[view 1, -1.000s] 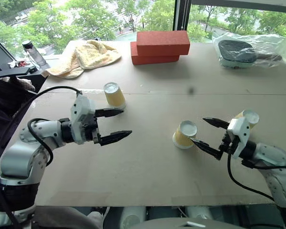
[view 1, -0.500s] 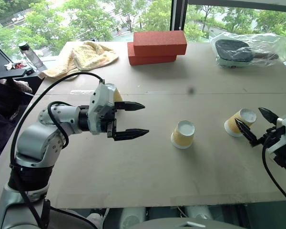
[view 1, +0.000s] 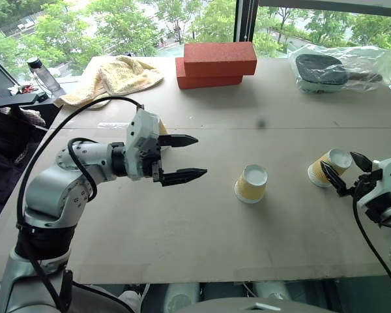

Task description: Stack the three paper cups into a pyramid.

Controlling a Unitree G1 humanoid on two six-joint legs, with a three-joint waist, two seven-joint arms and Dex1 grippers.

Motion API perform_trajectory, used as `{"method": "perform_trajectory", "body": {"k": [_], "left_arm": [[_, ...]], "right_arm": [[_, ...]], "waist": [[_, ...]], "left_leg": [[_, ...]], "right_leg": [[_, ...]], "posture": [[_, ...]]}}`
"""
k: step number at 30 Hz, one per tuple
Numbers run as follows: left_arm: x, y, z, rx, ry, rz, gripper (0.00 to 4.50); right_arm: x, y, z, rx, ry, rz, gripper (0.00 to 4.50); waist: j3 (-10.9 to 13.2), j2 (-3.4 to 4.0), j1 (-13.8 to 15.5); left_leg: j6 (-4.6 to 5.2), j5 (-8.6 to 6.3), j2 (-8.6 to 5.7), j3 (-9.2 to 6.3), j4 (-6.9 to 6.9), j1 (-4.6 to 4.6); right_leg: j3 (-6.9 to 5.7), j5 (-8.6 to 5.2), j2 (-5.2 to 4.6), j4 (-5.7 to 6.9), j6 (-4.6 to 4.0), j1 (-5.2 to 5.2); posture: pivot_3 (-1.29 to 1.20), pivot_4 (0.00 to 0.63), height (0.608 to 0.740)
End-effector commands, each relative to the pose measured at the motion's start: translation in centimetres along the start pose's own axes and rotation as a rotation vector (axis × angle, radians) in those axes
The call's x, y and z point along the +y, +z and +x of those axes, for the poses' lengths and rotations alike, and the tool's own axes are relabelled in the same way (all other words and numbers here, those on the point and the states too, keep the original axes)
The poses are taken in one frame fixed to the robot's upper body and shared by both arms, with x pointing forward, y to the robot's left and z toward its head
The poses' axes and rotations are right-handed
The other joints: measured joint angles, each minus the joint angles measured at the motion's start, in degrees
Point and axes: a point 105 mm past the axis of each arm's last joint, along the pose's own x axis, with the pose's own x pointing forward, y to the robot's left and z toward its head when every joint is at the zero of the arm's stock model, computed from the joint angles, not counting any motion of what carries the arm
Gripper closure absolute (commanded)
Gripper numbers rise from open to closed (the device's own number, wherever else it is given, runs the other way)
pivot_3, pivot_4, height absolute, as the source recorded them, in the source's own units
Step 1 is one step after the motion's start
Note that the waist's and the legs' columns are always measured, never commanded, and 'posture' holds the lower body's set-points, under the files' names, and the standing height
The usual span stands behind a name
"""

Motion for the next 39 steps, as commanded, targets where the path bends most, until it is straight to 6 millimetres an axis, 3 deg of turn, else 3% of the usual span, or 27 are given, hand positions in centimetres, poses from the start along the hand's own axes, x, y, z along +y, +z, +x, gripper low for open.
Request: {"method": "perform_trajectory", "body": {"k": [1, 5, 6, 7, 11, 22, 29, 30, 33, 39], "left_arm": [[-0.4, 1.1, -0.2, -0.019, -0.003, 0.048, 0.00], [-0.3, 0.9, -0.3, -0.010, -0.003, 0.053, 0.00], [-0.3, 0.8, -0.3, -0.006, -0.004, 0.056, 0.00], [-0.3, 0.8, -0.3, -0.008, -0.004, 0.056, 0.00], [-0.4, 0.8, -0.4, -0.008, -0.003, 0.054, 0.00], [-0.6, 0.3, -0.5, 0.005, -0.003, 0.063, 0.00], [-0.6, 0.3, -0.7, 0.008, 0.006, 0.065, 0.00], [-0.6, 0.2, -0.7, 0.009, 0.007, 0.064, 0.00], [-0.6, 0.1, -0.7, 0.008, 0.010, 0.060, 0.00], [-0.8, -0.2, -0.8, 0.005, 0.018, 0.047, 0.00]], "right_arm": [[0.1, 0.9, 0.2, -0.047, 0.009, -0.007, 0.27], [0.8, 0.8, 0.3, -0.048, 0.039, -0.002, 1.52], [0.9, 0.7, 0.3, -0.047, 0.047, 0.002, 2.13], [1.1, 0.7, 0.2, -0.045, 0.056, -0.001, 2.23], [2.4, 1.5, 0.2, -0.076, 0.120, 0.001, 2.23], [11.1, 1.0, -0.8, -0.014, 0.495, -0.027, 2.23], [12.0, 0.1, -0.4, 0.008, 0.525, -0.052, 2.23], [11.8, 0.0, -0.4, 0.013, 0.523, -0.057, 1.28], [11.2, 0.1, -0.4, 0.013, 0.511, -0.066, 0.03], [9.5, 1.1, -0.3, -0.020, 0.464, -0.091, 0.03]], "waist": [[0.00, 0.00, 0.00], [0.00, 0.00, -0.01], [0.00, 0.00, -0.02], [0.00, 0.00, -0.03], [0.00, 0.00, -0.01], [0.00, 0.00, -0.01], [-0.01, -0.02, -0.05], [-0.01, -0.02, -0.08], [-0.01, -0.01, 0.02], [-0.01, -0.01, 0.04]], "left_leg": [[0.00, 0.00, 0.00, 0.00, 0.00, 0.00], [0.00, 0.00, 0.00, 0.00, 0.00, 0.00], [0.00, 0.00, 0.00, 0.00, 0.00, 0.00], [0.00, 0.00, 0.00, 0.00, 0.00, 0.00], [0.00, 0.00, 0.01, 0.00, 0.00, 0.00], [0.01, 0.00, 0.05, -0.01, 0.03, 0.00], [0.00, 0.00, 0.04, -0.02, 0.08, 0.00], [0.00, 0.00, 0.04, -0.02, 0.08, 0.00], [0.00, 0.00, 0.04, -0.02, 0.09, 0.01], [0.00, 0.00, 0.04, -0.02, 0.11, 0.00]], "right_leg": [[0.00, 0.00, 0.00, 0.00, 0.00, 0.00], [0.00, 0.00, 0.00, 0.00, 0.00, 0.00], [0.00, 0.00, 0.00, 0.00, 0.00, 0.00], [0.00, 0.00, 0.00, 0.00, 0.00, 0.00], [0.00, 0.00, 0.00, 0.00, 0.00, 0.00], [-0.01, 0.00, 0.01, 0.02, 0.00, 0.00], [-0.03, 0.00, 0.02, 0.02, 0.00, 0.01], [-0.02, 0.00, 0.03, 0.02, 0.00, 0.01], [-0.03, 0.00, 0.04, 0.04, 0.00, 0.01], [-0.03, 0.00, 0.03, 0.03, 0.00, 0.01]], "posture": [[0.00, 0.150, 0.730], [0.00, 0.150, 0.730], [0.00, 0.150, 0.730], [0.00, 0.150, 0.730], [0.00, 0.150, 0.730], [0.00, 0.150, 0.730], [0.00, 0.150, 0.730], [0.00, 0.150, 0.730], [0.00, 0.150, 0.730], [0.00, 0.150, 0.730]]}}
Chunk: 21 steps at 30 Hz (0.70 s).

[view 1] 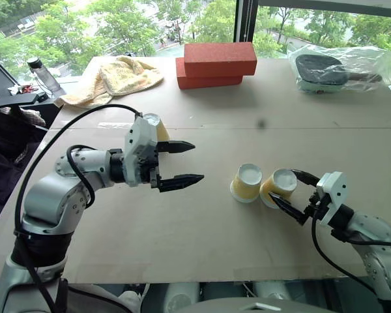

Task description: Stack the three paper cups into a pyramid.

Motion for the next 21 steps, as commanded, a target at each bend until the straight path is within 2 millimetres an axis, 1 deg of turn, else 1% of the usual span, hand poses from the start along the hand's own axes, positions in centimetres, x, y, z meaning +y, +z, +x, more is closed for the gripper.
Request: {"method": "perform_trajectory", "body": {"k": [1, 3, 5, 6, 8, 12, 15, 16, 17, 21], "left_arm": [[-0.4, 1.1, -0.4, -0.015, 0.009, 0.063, 0.00], [-0.4, 1.1, -0.7, -0.037, 0.032, 0.052, 0.00], [0.0, 1.8, -1.0, -0.154, 0.083, 0.047, 0.00], [0.5, 1.8, -1.2, -0.191, 0.140, 0.054, 0.00], [0.9, 1.0, -1.3, -0.192, 0.204, 0.087, 0.00], [1.9, 1.0, -1.5, -0.321, 0.353, 0.047, 0.00], [3.3, -0.4, -1.9, -0.341, 0.531, 0.051, 0.00], [4.2, -0.9, -2.3, -0.350, 0.634, 0.049, 0.00], [4.8, -1.3, -2.7, -0.356, 0.701, 0.048, 0.00], [7.4, -2.7, -4.5, -0.351, 1.004, 0.071, 0.00]], "right_arm": [[-1.0, 1.5, -0.9, -0.043, -0.023, -0.044, 0.03], [-0.6, 2.4, -1.6, -0.058, 0.015, -0.042, 0.03], [0.0, 3.3, -2.2, -0.085, 0.072, -0.033, 0.03], [0.1, 3.8, -2.3, -0.099, 0.084, -0.042, 0.03], [-0.2, 4.7, -2.5, -0.134, 0.074, -0.065, 0.03], [-0.2, 6.1, -2.4, -0.166, 0.111, -0.049, 0.03], [0.0, 7.3, -2.1, -0.201, 0.154, -0.047, 0.03], [0.2, 7.7, -2.0, -0.220, 0.183, -0.047, 0.03], [0.4, 7.9, -1.9, -0.233, 0.202, -0.046, 0.03], [0.6, 8.3, -1.6, -0.242, 0.287, -0.020, 0.03]], "waist": [[0.00, 0.00, 0.01], [0.00, 0.00, 0.04], [0.00, -0.01, 0.12], [-0.01, 0.00, 0.12], [-0.03, -0.02, 0.11], [-0.04, -0.06, 0.09], [-0.06, -0.06, 0.18], [-0.06, -0.05, 0.20], [-0.06, -0.06, 0.25], [-0.06, -0.06, 0.42]], "left_leg": [[0.00, 0.00, 0.00, 0.00, 0.00, 0.00], [0.00, 0.00, 0.01, 0.00, 0.00, 0.00], [0.00, 0.00, 0.02, 0.00, 0.00, -0.01], [0.00, 0.00, 0.06, -0.01, 0.00, -0.01], [0.02, -0.01, 0.05, -0.01, 0.05, 0.00], [0.08, -0.05, 0.05, -0.01, 0.16, 0.00], [0.13, -0.08, 0.05, -0.10, 0.30, -0.03], [0.14, -0.08, 0.05, -0.14, 0.30, -0.04], [0.16, -0.10, 0.05, -0.15, 0.32, -0.03], [0.28, -0.16, 0.04, -0.26, 0.38, -0.07]], "right_leg": [[0.00, 0.00, 0.00, 0.00, 0.00, 0.00], [0.00, 0.00, 0.00, 0.00, 0.00, 0.00], [-0.01, 0.00, -0.01, -0.02, 0.00, 0.00], [-0.03, 0.00, -0.01, -0.01, 0.00, 0.01], [-0.02, 0.00, -0.04, 0.01, 0.00, 0.03], [0.01, 0.01, -0.03, 0.06, 0.00, 0.06], [0.01, 0.01, -0.04, 0.09, 0.00, 0.12], [0.01, 0.01, -0.03, 0.08, 0.00, 0.14], [0.01, 0.01, -0.03, 0.08, 0.00, 0.16], [-0.02, 0.02, -0.03, 0.08, 0.01, 0.18]], "posture": [[0.00, 0.150, 0.730], [0.00, 0.150, 0.730], [0.00, 0.150, 0.730], [0.00, 0.150, 0.730], [0.00, 0.150, 0.730], [0.00, 0.150, 0.730], [0.00, 0.150, 0.730], [0.00, 0.150, 0.730], [0.00, 0.150, 0.730], [0.00, 0.150, 0.730]]}}
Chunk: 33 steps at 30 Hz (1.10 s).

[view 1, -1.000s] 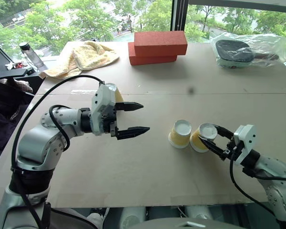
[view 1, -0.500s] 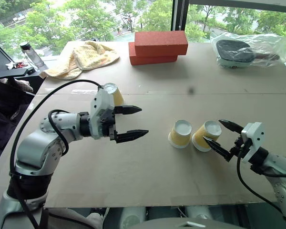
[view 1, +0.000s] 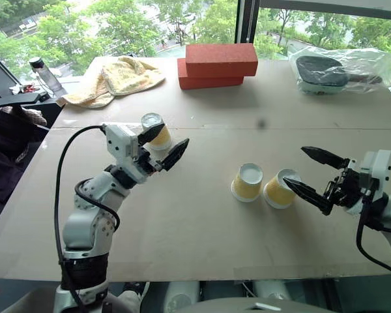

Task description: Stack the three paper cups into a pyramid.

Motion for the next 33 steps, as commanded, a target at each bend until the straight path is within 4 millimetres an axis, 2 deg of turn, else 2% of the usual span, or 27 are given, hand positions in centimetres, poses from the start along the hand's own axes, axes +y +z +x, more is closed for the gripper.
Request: {"method": "perform_trajectory", "body": {"k": [1, 8, 13, 22, 32, 33], "left_arm": [[3.4, 0.6, -0.1, -0.050, 0.266, 0.111, 0.00], [4.8, 0.0, 0.6, -0.036, 0.379, 0.169, 0.00], [4.7, -3.1, 1.9, 0.083, 0.335, 0.148, 0.00], [5.7, -4.3, 4.7, 0.108, 0.314, 0.126, 0.00], [6.5, -5.0, 5.7, 0.112, 0.318, 0.092, 0.00], [6.6, -5.1, 5.7, 0.111, 0.322, 0.082, 0.55]], "right_arm": [[0.3, 1.2, 0.3, -0.036, 0.077, 0.003, 0.03], [0.2, 1.1, 0.6, -0.043, 0.097, -0.003, 0.03], [0.6, 1.4, 1.0, -0.070, 0.117, 0.001, 0.03], [0.6, 1.4, 1.2, -0.084, 0.087, -0.007, 0.03], [0.4, 1.3, 1.0, -0.084, 0.053, -0.025, 0.03], [0.3, 1.3, 1.0, -0.084, 0.051, -0.027, 0.00]], "waist": [[-0.01, 0.00, 0.24], [-0.01, 0.00, 1.06], [-0.01, 0.00, 1.03], [-0.01, 0.00, 1.03], [0.00, -0.01, 1.01], [0.00, -0.01, 1.01]], "left_leg": [[0.00, 0.00, 0.00, -0.02, 0.01, -0.01], [0.01, -0.01, -0.01, -0.07, 0.07, -0.06], [0.01, 0.00, -0.02, -0.11, 0.12, -0.07], [-0.05, 0.03, -0.06, -0.22, 0.16, -0.12], [-0.20, 0.12, -0.08, -0.24, 0.16, -0.15], [-0.21, 0.12, -0.08, -0.24, 0.16, -0.15]], "right_leg": [[-0.01, 0.00, -0.01, 0.00, 0.00, 0.01], [-0.26, 0.01, -0.04, 0.00, 0.01, 0.03], [-0.34, 0.01, -0.04, 0.03, 0.01, 0.04], [-0.46, 0.01, -0.03, 0.05, 0.01, 0.05], [-0.49, 0.01, -0.03, 0.05, 0.01, 0.04], [-0.48, 0.01, -0.04, 0.04, 0.02, 0.04]], "posture": [[0.00, 0.150, 0.730], [0.00, 0.150, 0.730], [0.00, 0.150, 0.730], [0.00, 0.150, 0.730], [0.00, 0.150, 0.730], [0.00, 0.150, 0.730]]}}
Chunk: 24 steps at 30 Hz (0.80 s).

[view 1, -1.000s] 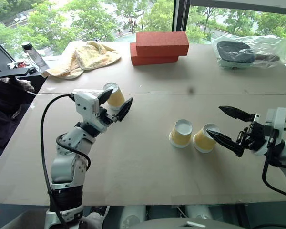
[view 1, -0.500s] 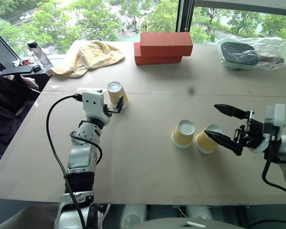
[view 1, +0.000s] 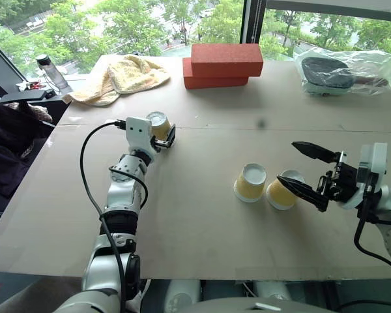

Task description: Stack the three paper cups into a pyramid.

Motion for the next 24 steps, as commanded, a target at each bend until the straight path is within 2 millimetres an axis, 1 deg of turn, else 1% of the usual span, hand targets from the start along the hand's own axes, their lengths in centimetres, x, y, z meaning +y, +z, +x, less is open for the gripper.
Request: {"method": "perform_trajectory", "body": {"k": [1, 2, 3, 5, 8, 12, 13, 15, 17, 18, 19, 20, 21, 22, 24], "left_arm": [[0.4, 1.4, 0.4, -0.060, 0.006, -0.004, 0.85], [0.4, 1.5, 0.4, -0.064, 0.002, -0.001, 1.40], [0.4, 1.6, 0.4, -0.073, 0.000, -0.005, 1.83], [0.2, 2.1, 0.4, -0.099, -0.011, -0.004, 2.39], [-0.5, 2.9, 0.3, -0.144, -0.049, 0.007, 2.40], [-2.4, 4.5, 0.2, -0.190, -0.178, 0.058, 2.40], [-3.3, 5.2, 0.2, -0.201, -0.237, 0.064, 2.40], [-5.9, 6.7, 0.2, -0.221, -0.388, 0.059, 2.40], [-9.8, 9.0, 0.0, -0.251, -0.599, 0.036, 2.40], [-11.1, 9.7, -0.3, -0.258, -0.669, 0.032, 2.40], [-13.0, 10.5, -0.7, -0.260, -0.776, 0.046, 2.40], [-14.5, 11.1, -1.1, -0.260, -0.861, 0.056, 2.40], [-15.3, 11.5, -1.5, -0.257, -0.913, 0.063, 2.40], [-16.6, 12.3, -1.7, -0.258, -0.980, 0.039, 2.40], [-18.7, 13.4, -2.2, -0.243, -1.096, 0.012, 2.40]], "right_arm": [[0.1, 0.9, -0.1, -0.028, -0.004, -0.047, 0.00], [0.0, 1.0, -0.2, -0.029, -0.007, -0.046, 0.00], [-0.1, 1.0, -0.2, -0.033, -0.011, -0.044, 0.00], [-0.2, 1.1, -0.2, -0.036, -0.016, -0.043, 0.00], [-0.4, 1.1, -0.4, -0.036, -0.022, -0.045, 0.00], [-0.3, 0.9, -0.7, -0.031, -0.025, -0.042, 0.00], [-0.4, 0.9, -0.9, -0.030, -0.029, -0.041, 0.00], [-0.6, 1.0, -1.6, -0.030, -0.047, -0.038, 0.00], [-0.8, 0.9, -3.0, -0.009, -0.081, -0.027, 0.00], [-0.9, 0.8, -3.7, 0.001, -0.100, -0.020, 0.00], [-1.0, 0.9, -4.4, 0.001, -0.121, -0.004, 0.00], [-1.1, 1.0, -4.9, -0.002, -0.141, 0.011, 0.00], [-1.2, 1.1, -5.2, -0.005, -0.152, 0.021, 0.00], [-1.2, 1.1, -5.8, 0.002, -0.170, 0.023, 0.00], [-1.2, 0.9, -6.9, 0.031, -0.195, 0.020, 0.00]], "waist": [[0.00, 0.00, -0.02], [0.00, 0.00, -0.02], [0.00, 0.00, -0.01], [0.00, 0.00, 0.00], [0.00, 0.00, 0.00], [0.00, 0.00, 0.02], [0.00, 0.00, 0.04], [0.00, 0.00, 0.15], [0.01, -0.01, 0.49], [0.01, -0.01, 0.53], [0.01, 0.00, 0.59], [0.01, 0.00, 0.67], [0.01, 0.01, 0.62], [0.00, 0.03, 0.42], [-0.01, 0.04, 0.06]], "left_leg": [[-0.01, 0.01, 0.00, 0.00, 0.00, -0.01], [-0.01, 0.01, 0.00, 0.01, 0.00, -0.01], [-0.01, 0.01, 0.00, 0.01, 0.00, -0.01], [-0.02, 0.01, 0.00, 0.00, 0.00, -0.01], [-0.03, 0.02, 0.00, 0.00, 0.00, -0.01], [-0.04, 0.02, -0.01, 0.00, 0.01, -0.02], [-0.04, 0.02, -0.01, 0.00, 0.00, -0.03], [-0.04, 0.03, -0.01, -0.03, 0.01, -0.06], [-0.05, 0.03, -0.01, -0.05, 0.03, -0.09], [-0.05, 0.03, -0.07, -0.16, 0.10, -0.21], [-0.05, 0.03, -0.09, -0.20, 0.11, -0.25], [-0.05, 0.03, -0.13, -0.18, 0.14, -0.26], [-0.05, 0.03, -0.23, -0.22, 0.15, -0.31], [-0.05, 0.03, -0.24, -0.21, 0.15, -0.31], [-0.05, 0.03, -0.26, -0.20, 0.15, -0.27]], "right_leg": [[0.00, 0.00, 0.00, -0.01, 0.00, 0.00], [0.01, 0.00, 0.00, -0.01, 0.00, 0.00], [0.01, 0.00, 0.00, -0.01, 0.00, 0.00], [-0.01, 0.00, 0.00, 0.00, 0.00, 0.00], [-0.01, 0.00, 0.00, 0.00, 0.00, 0.00], [0.00, 0.00, -0.01, -0.01, 0.00, 0.00], [-0.01, 0.00, 0.00, -0.01, 0.00, 0.00], [-0.04, 0.00, 0.00, -0.02, 0.00, 0.00], [-0.06, 0.00, -0.01, -0.03, 0.00, 0.00], [-0.11, 0.00, -0.01, -0.05, 0.00, 0.00], [-0.10, 0.00, 0.00, -0.07, 0.00, 0.00], [-0.05, 0.00, 0.00, -0.08, 0.00, -0.01], [-0.03, 0.00, 0.01, -0.11, 0.00, -0.01], [0.01, 0.00, 0.02, -0.11, 0.00, -0.02], [0.06, 0.00, 0.05, -0.08, 0.00, -0.01]], "posture": [[0.00, 0.150, 0.730], [0.00, 0.150, 0.730], [0.00, 0.150, 0.730], [0.00, 0.150, 0.730], [0.00, 0.150, 0.730], [0.00, 0.150, 0.730], [0.00, 0.150, 0.730], [0.00, 0.150, 0.730], [0.00, 0.150, 0.730], [0.00, 0.150, 0.730], [0.00, 0.150, 0.730], [0.00, 0.150, 0.730], [0.00, 0.150, 0.730], [0.00, 0.150, 0.730], [0.00, 0.150, 0.730]]}}
